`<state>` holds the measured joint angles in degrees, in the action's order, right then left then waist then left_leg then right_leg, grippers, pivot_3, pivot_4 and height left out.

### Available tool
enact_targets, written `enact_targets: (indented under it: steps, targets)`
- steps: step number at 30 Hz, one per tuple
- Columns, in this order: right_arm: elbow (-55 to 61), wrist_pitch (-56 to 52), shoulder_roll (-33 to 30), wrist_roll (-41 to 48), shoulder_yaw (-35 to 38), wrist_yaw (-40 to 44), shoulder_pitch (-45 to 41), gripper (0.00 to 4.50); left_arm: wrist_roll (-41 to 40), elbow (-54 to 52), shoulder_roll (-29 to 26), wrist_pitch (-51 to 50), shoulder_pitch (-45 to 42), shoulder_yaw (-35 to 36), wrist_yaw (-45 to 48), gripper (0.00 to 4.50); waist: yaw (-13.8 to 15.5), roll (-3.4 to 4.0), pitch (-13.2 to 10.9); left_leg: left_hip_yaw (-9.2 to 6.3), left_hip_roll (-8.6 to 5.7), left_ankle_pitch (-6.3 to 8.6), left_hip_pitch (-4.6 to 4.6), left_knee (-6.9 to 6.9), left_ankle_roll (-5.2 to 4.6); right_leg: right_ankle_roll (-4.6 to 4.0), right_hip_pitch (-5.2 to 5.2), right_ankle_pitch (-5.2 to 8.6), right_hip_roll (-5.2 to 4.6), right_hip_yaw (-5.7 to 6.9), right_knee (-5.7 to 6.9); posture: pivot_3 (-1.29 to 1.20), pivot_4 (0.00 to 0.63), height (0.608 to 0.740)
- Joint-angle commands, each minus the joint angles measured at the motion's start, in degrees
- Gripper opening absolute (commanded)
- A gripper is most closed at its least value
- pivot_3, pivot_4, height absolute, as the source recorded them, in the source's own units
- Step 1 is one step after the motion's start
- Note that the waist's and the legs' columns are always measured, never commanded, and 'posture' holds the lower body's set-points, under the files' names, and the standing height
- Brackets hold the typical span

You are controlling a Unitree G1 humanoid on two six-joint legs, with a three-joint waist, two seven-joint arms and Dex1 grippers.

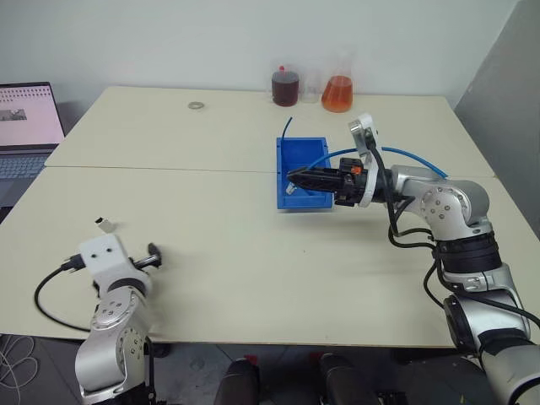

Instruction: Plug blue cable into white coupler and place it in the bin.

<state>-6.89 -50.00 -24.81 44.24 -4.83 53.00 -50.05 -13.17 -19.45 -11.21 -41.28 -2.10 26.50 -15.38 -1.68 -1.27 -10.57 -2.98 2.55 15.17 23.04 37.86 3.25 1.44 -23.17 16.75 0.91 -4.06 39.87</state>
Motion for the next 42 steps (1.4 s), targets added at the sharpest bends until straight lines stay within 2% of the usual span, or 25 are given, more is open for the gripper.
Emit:
enact_targets:
  steps: [1, 7, 10, 19, 28, 29, 31, 35, 42]
  targets:
    - [-0.1, 1.4, 0.7, -1.8, 0.3, 1.1, -1.7, 0.17, 3.3, 5.0, -1.7, 3.5, -4.4, 0.6, -2.0, 4.45, 0.0, 0.0, 0.0, 0.0, 0.0, 0.0, 0.0, 0.0, 0.0, 0.0, 0.0, 0.0, 0.0, 0.0, 0.0, 0.0, 0.15, 0.74]
    - [-0.6, 0.5, 0.4, -3.3, 1.4, 1.0, -2.1, 0.17, 5.3, 18.7, -4.4, 10.3, -13.5, -0.1, -1.4, 4.45, 0.0, 0.0, 0.0, -0.01, -0.02, -0.01, 0.0, 0.02, 0.01, 0.0, 0.0, -0.01, -0.02, 0.03, 0.03, 0.0, 0.15, 0.74]
    - [-1.1, -1.2, 0.5, -2.4, 3.3, -0.4, -2.8, 0.17, 4.8, 22.9, -4.5, 11.5, -16.4, 1.9, -3.0, 4.45, 0.0, 0.0, 0.0, 0.0, -0.01, -0.01, 0.01, 0.0, 0.01, 0.0, -0.01, -0.01, -0.02, 0.03, 0.02, 0.0, 0.15, 0.74]
    - [-0.7, -4.7, 1.1, -1.9, 7.1, -4.0, -2.4, 0.17, 4.5, 30.5, -7.3, 14.6, -19.6, 4.8, -4.3, 4.45, -0.2, 0.0, 0.0, 0.0, 0.0, 0.0, -0.01, -0.01, 0.02, -0.01, -0.02, -0.01, -0.05, 0.02, 0.07, 0.0, 0.15, 0.74]
    - [1.3, -5.3, 1.0, -2.0, 7.7, -5.6, -1.1, 0.17, 1.6, 40.0, -10.7, 18.5, -24.5, 7.1, -2.5, 4.45, -0.1, 0.0, 0.0, -0.01, -0.01, -0.01, 0.0, 0.0, 0.02, -0.01, -0.02, -0.01, -0.05, 0.05, 0.06, 0.0, 0.15, 0.74]
    - [1.5, -5.4, 0.9, -1.9, 7.7, -5.7, -1.0, 0.17, 1.0, 40.0, -10.2, 18.4, -24.7, 7.2, -2.4, 4.17, -0.1, 0.0, 0.0, -0.01, -0.01, -0.01, 0.0, 0.0, 0.02, -0.01, -0.02, -0.01, -0.05, 0.05, 0.06, 0.0, 0.15, 0.74]
    - [1.9, -5.5, 0.9, -1.8, 7.7, -5.8, -0.8, 0.17, 0.3, 39.6, -9.4, 18.3, -24.8, 7.1, -2.4, 4.01, -0.1, 0.0, 0.0, -0.01, -0.01, -0.01, 0.0, 0.0, 0.02, -0.01, -0.02, -0.01, -0.07, 0.06, 0.06, 0.0, 0.15, 0.74]
    - [2.2, -5.5, 1.0, -1.9, 7.7, -6.0, -0.7, 0.17, -0.3, 38.3, -8.7, 17.7, -24.5, 6.3, -2.5, 3.2, -0.1, 0.0, 0.0, 0.0, -0.02, -0.01, 0.0, -0.01, 0.02, -0.01, -0.02, -0.01, -0.08, 0.05, 0.06, 0.0, 0.15, 0.74]
    - [2.8, -5.0, 1.0, -2.5, 6.9, -5.8, 0.3, 0.17, -0.6, 37.0, -8.7, 16.7, -24.8, 5.7, -2.8, 1.58, -0.1, 0.0, 0.0, 0.0, -0.02, -0.01, 0.0, 0.0, 0.02, -0.01, -0.02, -0.01, -0.08, 0.05, 0.06, 0.0, 0.15, 0.74]
